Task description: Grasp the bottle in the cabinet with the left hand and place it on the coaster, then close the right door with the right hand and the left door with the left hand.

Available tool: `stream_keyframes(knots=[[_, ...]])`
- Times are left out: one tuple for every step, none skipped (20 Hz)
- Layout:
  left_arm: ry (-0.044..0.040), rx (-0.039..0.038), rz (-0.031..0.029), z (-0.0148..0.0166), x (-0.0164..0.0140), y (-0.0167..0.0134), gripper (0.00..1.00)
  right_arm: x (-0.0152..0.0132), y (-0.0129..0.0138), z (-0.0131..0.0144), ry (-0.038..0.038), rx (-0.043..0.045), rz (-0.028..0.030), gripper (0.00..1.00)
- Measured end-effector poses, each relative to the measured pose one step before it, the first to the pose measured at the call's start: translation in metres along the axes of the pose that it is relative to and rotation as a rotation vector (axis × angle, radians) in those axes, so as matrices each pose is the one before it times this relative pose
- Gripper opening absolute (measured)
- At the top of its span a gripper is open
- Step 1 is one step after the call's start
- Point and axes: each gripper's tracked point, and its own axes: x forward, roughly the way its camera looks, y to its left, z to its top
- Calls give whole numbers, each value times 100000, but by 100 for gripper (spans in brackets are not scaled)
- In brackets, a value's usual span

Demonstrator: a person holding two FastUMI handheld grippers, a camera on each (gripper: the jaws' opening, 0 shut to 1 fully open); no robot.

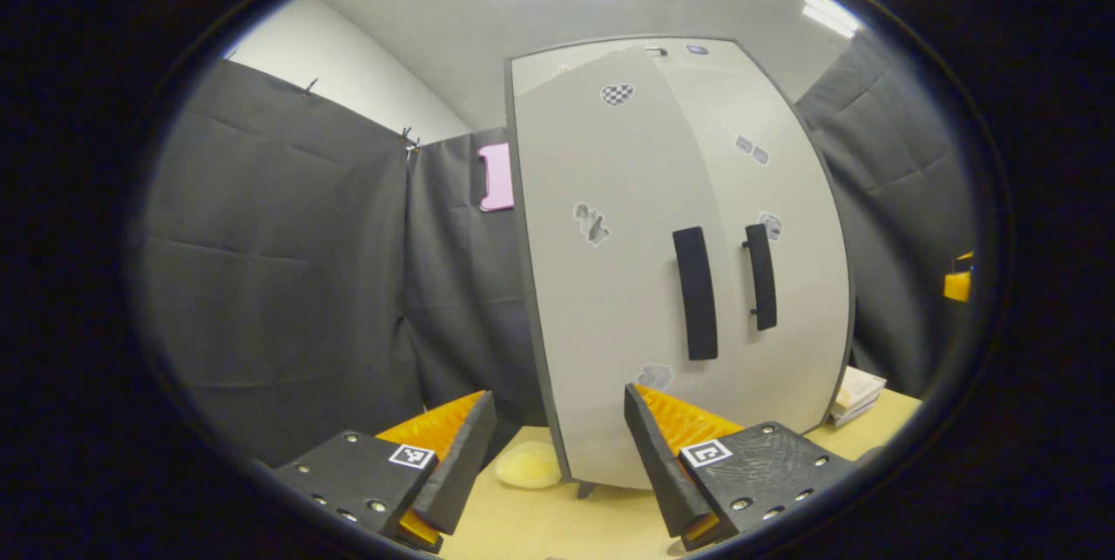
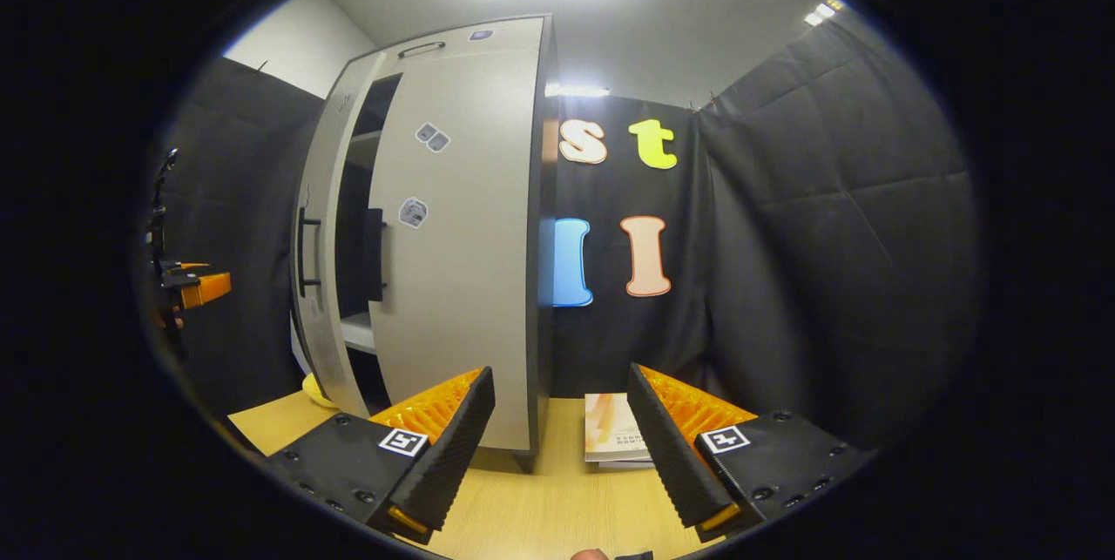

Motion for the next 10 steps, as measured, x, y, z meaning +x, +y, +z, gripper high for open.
stream_keyframes(knots=[[191, 178, 328, -279, -520, 600, 87, -314, 392, 173, -451, 164, 194, 98], [322, -220, 548, -44, -442, 535, 86, -287, 428, 273, -176, 334, 146, 98], [701, -377, 114, -212, -407, 368, 86, -378, 439, 163, 40, 324, 157, 98], [-5, -313, -106, 14, -570, 482, 87, -396, 376, 246, -512, 320, -158, 98], [65, -80, -173, -1, -580, 612, 87, -460, 240, 205, -389, 382, -493, 98], [-250, 108, -257, 86, -449, 449, 87, -524, 342, 217, -447, 580, -232, 98], [-260, 262, -61, 13, -599, 523, 87, -476, 455, 164, -360, 536, -8, 98], [-437, 263, -198, 61, -514, 322, 87, -488, 357, 147, -146, 285, -125, 98], [-459, 244, -309, 36, -646, 383, 87, -588, 155, 62, -106, 5, -502, 98], [43, 191, -278, -52, -524, 361, 87, -502, 240, 163, -184, -17, -440, 98]])
